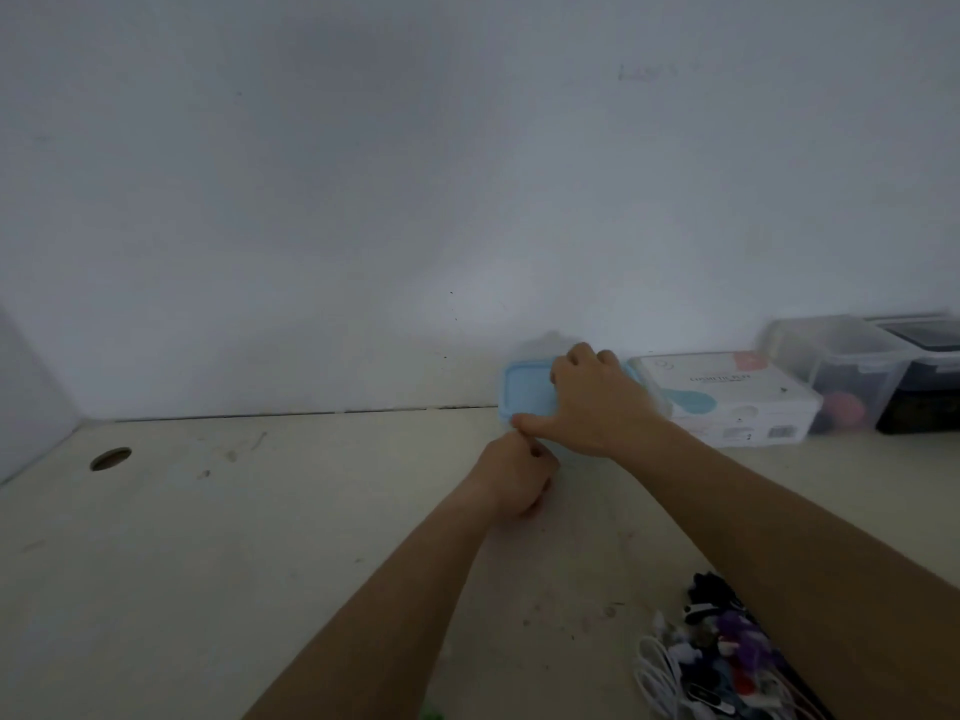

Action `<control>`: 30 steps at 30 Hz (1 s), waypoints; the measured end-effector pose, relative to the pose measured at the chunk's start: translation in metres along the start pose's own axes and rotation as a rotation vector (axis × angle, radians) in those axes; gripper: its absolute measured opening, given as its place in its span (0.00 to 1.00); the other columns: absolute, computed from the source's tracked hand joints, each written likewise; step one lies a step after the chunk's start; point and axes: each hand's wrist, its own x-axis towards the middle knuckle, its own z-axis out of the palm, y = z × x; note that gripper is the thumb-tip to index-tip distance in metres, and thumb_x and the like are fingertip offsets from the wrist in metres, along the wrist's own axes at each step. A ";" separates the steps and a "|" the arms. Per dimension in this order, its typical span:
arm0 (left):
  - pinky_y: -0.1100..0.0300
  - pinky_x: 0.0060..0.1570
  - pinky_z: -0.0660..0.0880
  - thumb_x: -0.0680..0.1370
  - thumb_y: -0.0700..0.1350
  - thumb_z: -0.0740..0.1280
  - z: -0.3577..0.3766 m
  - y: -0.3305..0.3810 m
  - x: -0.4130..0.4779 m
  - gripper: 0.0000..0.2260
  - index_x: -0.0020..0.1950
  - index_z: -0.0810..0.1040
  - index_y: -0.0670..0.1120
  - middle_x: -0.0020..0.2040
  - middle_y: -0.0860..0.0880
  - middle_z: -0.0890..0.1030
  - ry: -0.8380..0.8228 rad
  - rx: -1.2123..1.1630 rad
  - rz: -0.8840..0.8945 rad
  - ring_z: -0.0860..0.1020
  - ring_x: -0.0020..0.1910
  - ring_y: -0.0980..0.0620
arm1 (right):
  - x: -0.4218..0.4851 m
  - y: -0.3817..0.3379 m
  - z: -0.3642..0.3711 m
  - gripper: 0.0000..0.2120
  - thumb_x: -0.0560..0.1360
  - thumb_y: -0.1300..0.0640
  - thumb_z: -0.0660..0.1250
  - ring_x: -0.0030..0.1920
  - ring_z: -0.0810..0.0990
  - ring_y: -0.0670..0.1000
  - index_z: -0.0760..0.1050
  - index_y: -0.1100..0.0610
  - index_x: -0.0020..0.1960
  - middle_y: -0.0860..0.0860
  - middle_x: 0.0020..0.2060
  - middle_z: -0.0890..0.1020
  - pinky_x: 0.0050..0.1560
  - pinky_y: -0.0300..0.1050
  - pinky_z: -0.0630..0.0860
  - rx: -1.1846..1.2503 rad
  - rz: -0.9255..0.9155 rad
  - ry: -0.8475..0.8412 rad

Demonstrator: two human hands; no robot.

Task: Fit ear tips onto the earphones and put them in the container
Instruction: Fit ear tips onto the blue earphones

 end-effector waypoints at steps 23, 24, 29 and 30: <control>0.55 0.36 0.80 0.80 0.43 0.63 -0.006 -0.003 0.004 0.12 0.52 0.82 0.36 0.39 0.41 0.79 -0.094 0.000 -0.023 0.77 0.30 0.47 | 0.009 0.044 -0.061 0.21 0.83 0.42 0.51 0.41 0.79 0.62 0.73 0.55 0.44 0.58 0.37 0.78 0.39 0.48 0.66 0.074 0.092 0.444; 0.56 0.34 0.79 0.80 0.43 0.63 -0.008 -0.002 0.003 0.12 0.53 0.82 0.36 0.39 0.43 0.79 -0.087 -0.023 -0.027 0.76 0.29 0.48 | 0.010 0.053 -0.066 0.19 0.83 0.45 0.53 0.42 0.79 0.63 0.70 0.55 0.41 0.58 0.37 0.78 0.40 0.48 0.66 0.128 0.118 0.457; 0.62 0.26 0.74 0.80 0.40 0.62 -0.023 0.004 -0.010 0.07 0.49 0.81 0.42 0.38 0.46 0.78 0.003 -0.101 0.040 0.74 0.26 0.52 | 0.008 0.081 -0.078 0.15 0.80 0.55 0.60 0.36 0.74 0.59 0.65 0.56 0.35 0.54 0.31 0.73 0.38 0.47 0.66 0.300 0.180 0.472; 0.61 0.26 0.73 0.79 0.39 0.62 -0.025 0.005 -0.012 0.07 0.48 0.80 0.43 0.38 0.46 0.78 0.027 -0.097 0.073 0.74 0.25 0.52 | 0.006 0.081 -0.078 0.15 0.79 0.56 0.61 0.34 0.73 0.57 0.66 0.57 0.35 0.53 0.31 0.73 0.38 0.46 0.66 0.320 0.185 0.483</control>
